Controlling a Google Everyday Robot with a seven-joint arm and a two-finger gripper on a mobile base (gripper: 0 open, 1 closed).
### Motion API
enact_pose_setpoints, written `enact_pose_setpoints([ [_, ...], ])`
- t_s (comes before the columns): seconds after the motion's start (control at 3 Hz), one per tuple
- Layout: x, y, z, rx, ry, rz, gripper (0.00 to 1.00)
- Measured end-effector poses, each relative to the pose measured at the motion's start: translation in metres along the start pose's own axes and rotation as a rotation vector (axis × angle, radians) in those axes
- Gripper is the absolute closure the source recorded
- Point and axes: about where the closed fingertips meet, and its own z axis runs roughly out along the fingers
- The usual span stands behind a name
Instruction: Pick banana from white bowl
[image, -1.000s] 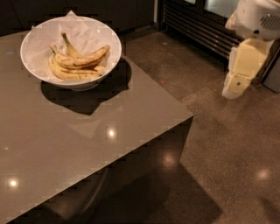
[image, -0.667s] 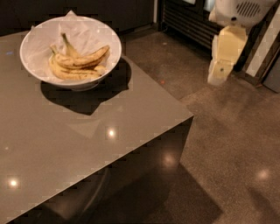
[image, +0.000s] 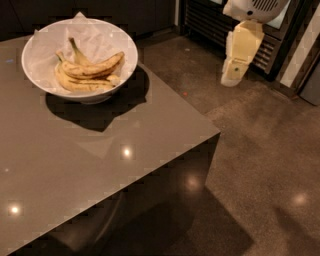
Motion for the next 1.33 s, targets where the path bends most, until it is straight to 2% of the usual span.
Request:
enact_pose_setpoints([
  [0.33,-0.026,-0.024,0.016,-0.017,-0.012,-0.048,0.00],
  [0.67,-0.058,-0.043,0.036,-0.034,-0.002,-0.125,0.00],
  [1.33,-0.073,-0.058,0.041,0.011,-0.048,-0.141,0.00],
])
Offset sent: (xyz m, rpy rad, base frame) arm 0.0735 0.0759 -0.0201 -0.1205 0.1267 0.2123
